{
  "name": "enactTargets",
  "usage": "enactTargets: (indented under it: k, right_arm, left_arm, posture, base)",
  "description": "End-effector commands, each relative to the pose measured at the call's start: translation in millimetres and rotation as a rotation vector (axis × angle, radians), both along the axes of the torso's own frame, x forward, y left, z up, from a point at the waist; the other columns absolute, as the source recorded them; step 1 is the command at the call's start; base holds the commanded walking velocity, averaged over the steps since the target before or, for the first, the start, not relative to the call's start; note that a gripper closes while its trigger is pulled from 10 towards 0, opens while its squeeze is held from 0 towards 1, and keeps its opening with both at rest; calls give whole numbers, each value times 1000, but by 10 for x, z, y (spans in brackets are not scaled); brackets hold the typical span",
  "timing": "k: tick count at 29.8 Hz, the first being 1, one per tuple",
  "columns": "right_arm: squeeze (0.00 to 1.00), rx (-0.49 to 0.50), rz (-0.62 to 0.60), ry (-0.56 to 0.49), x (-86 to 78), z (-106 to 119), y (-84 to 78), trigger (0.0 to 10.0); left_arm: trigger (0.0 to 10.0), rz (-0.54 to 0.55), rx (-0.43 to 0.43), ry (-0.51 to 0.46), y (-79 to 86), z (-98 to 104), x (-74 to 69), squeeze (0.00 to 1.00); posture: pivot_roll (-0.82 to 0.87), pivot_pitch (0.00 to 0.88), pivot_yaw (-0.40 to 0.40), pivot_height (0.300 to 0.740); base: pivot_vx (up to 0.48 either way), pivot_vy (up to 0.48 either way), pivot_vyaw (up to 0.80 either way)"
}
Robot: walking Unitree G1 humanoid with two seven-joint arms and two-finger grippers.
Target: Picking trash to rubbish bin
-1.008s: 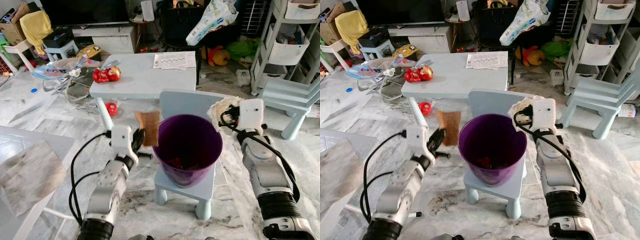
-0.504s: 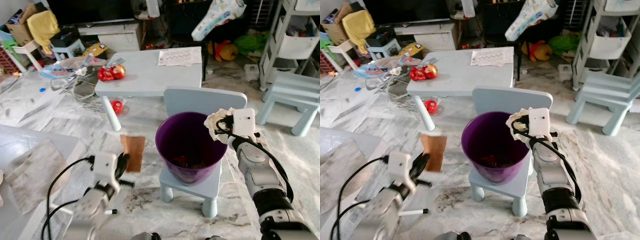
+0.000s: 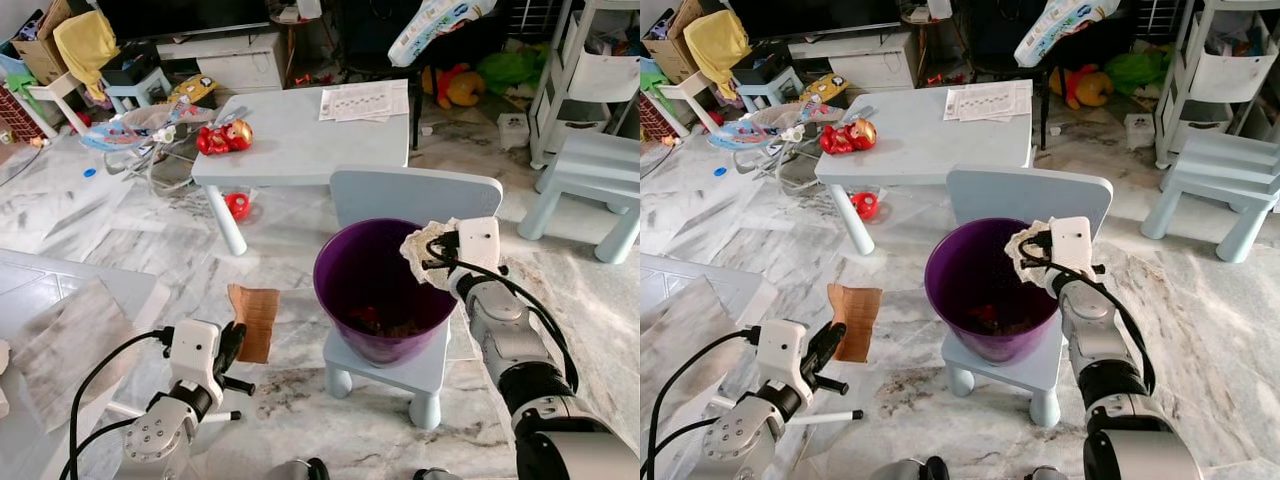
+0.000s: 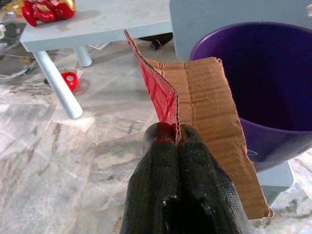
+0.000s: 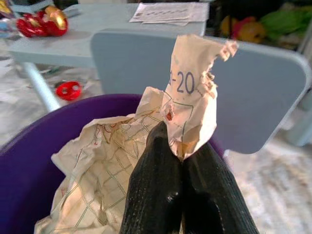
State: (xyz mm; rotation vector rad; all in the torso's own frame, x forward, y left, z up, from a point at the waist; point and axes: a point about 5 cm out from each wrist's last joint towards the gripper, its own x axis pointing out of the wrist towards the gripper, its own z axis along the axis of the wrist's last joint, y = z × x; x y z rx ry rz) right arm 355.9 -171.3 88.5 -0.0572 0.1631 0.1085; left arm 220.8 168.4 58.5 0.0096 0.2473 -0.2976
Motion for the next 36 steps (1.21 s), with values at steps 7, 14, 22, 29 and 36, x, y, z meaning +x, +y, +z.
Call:
enactTargets:
  k: [7,14,22,29,36]
  right_arm:
    - [1000,135,79,20,13,-30,167,10000]
    - [1000,130,68,35,1,-81,160,10000]
    - [1000,112,36,48,-9,-118,90,10000]
    - [1000,92,58,54,-25,-139,109,10000]
    - [1000,-32,140,58,-273,-276,188,10000]
  left_arm:
    - [0,-1,14,-9,44,55,15,0]
    - [0,-5,7,-13,9,73,54,0]
    - [0,1,3,-22,2,89,121,0]
    - [0,0,-16,-44,-67,130,231,0]
    - [0,-92,-66,-59,-355,162,479,0]
  posture:
    - [79,143,168,740]
    - [72,142,169,740]
    - [67,137,165,740]
    - [63,126,149,740]
    - [6,122,149,740]
  base:
    - [0,0,0]
    - [0,0,0]
    - [0,0,0]
    - [0,0,0]
    - [0,0,0]
